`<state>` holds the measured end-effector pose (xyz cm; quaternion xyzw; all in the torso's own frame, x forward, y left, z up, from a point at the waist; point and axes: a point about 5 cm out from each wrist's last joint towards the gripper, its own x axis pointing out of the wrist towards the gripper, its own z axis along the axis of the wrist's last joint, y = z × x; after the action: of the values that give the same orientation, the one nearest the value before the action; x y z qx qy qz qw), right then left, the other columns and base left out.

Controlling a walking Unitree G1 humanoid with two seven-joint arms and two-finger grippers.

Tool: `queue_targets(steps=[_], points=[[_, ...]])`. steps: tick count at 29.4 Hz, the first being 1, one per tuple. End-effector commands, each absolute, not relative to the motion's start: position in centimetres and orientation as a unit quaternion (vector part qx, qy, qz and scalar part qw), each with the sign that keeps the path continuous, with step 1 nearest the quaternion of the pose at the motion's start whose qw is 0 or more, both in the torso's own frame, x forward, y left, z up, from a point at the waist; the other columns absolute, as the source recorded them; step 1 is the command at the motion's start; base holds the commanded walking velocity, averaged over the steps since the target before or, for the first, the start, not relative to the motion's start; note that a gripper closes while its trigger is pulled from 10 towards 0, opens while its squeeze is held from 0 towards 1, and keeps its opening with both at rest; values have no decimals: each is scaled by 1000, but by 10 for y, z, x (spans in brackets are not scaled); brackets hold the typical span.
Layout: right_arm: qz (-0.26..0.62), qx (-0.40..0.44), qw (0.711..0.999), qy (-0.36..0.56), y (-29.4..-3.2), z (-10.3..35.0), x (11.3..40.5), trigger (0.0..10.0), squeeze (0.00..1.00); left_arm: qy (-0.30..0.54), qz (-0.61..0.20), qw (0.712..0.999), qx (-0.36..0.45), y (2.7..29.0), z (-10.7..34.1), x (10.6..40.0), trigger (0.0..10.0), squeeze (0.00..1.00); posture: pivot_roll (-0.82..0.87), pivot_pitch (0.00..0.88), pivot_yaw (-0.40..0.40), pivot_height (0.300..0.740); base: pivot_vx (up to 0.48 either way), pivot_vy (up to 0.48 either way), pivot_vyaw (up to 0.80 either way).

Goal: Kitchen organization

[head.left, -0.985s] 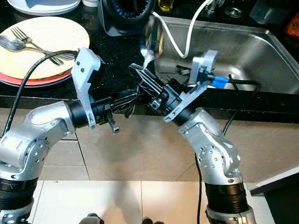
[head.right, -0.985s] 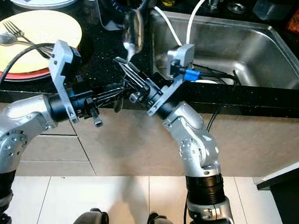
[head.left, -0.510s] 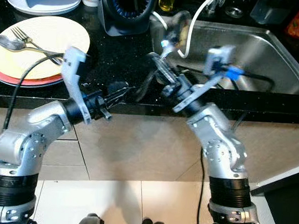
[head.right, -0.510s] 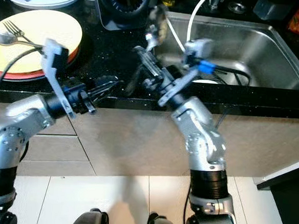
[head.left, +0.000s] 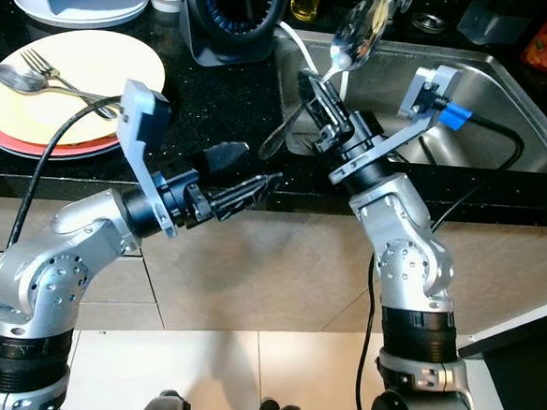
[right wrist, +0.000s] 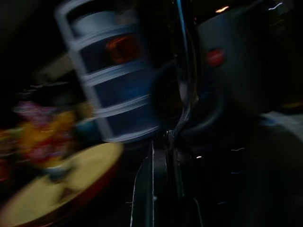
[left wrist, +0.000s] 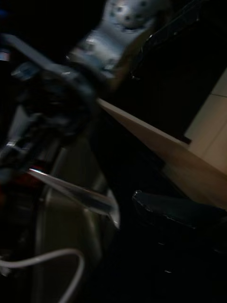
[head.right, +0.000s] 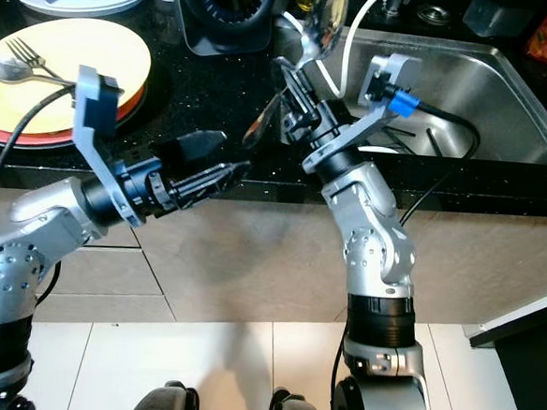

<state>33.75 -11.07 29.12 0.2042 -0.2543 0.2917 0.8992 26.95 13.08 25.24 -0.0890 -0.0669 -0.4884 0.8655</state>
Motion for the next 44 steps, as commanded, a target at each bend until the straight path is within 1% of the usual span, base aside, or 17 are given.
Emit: queue_targets(steps=[1,5,6,7,8,9,10,11,13,14,15,20,24,26,28,33,44], points=[[261,189,910,-260,-116,291,342,0,0,-62,-485,870,-63,129,252,265,10000,1000,157,152,-45,740,0,0,0],[236,149,926,-254,-115,289,350,0,0,-62,-469,880,-47,131,253,265,10000,1000,165,162,-54,740,0,0,0],[234,139,928,-252,-114,289,352,0,0,-63,-461,884,-39,133,253,265,10000,820,173,167,-58,740,0,0,0],[235,134,929,-252,-113,289,352,0,0,-64,-455,888,-34,133,254,265,10000,820,173,167,-58,740,0,0,0],[235,120,931,-252,-110,290,355,3882,0,-64,-440,895,-22,136,255,266,10000,533,179,178,-66,740,0,0,0],[236,112,932,-253,-108,292,356,3882,0,-65,-431,900,-14,138,256,266,10000,533,179,178,-66,740,0,0,0],[236,101,932,-255,-105,294,359,10000,0,-68,-423,904,-7,139,258,266,10000,310,183,185,-69,740,0,0,0],[236,101,932,-255,-105,294,359,10000,0,-68,-423,904,-7,139,258,266,10000,310,183,185,-69,740,0,0,0],[232,70,936,-257,-101,299,364,10000,0,-74,-413,908,5,141,262,264,10000,122,189,199,-74,740,0,0,0],[228,56,937,-259,-99,300,366,10000,0,-76,-411,909,9,142,263,263,10000,122,189,201,-74,740,0,0,0],[220,29,941,-255,-98,301,369,10000,0,-77,-409,909,13,142,264,261,10000,4,191,212,-73,740,0,0,0],[176,-106,950,-234,-96,301,384,10000,0,-74,-409,909,33,141,268,253,10000,0,188,263,-74,740,0,0,0],[164,-153,949,-223,-98,299,389,10000,0,-74,-411,908,35,140,269,249,10000,0,187,277,-77,740,0,0,0],[137,-190,950,-205,-107,298,397,10000,0,-70,-417,905,40,137,270,244,10000,0,188,307,-77,740,0,0,0],[125,-204,950,-200,-111,298,399,10000,0,-69,-419,904,42,136,270,241,10000,0,188,311,-77,740,0,0,0],[42,-208,961,-178,-150,309,409,10000,0,-65,-427,901,43,134,273,234,10000,0,186,348,-73,740,0,0,0],[-6,-223,968,-117,-183,306,416,10000,0,-53,-439,896,45,129,275,231,10000,0,162,387,-66,740,0,0,0]])
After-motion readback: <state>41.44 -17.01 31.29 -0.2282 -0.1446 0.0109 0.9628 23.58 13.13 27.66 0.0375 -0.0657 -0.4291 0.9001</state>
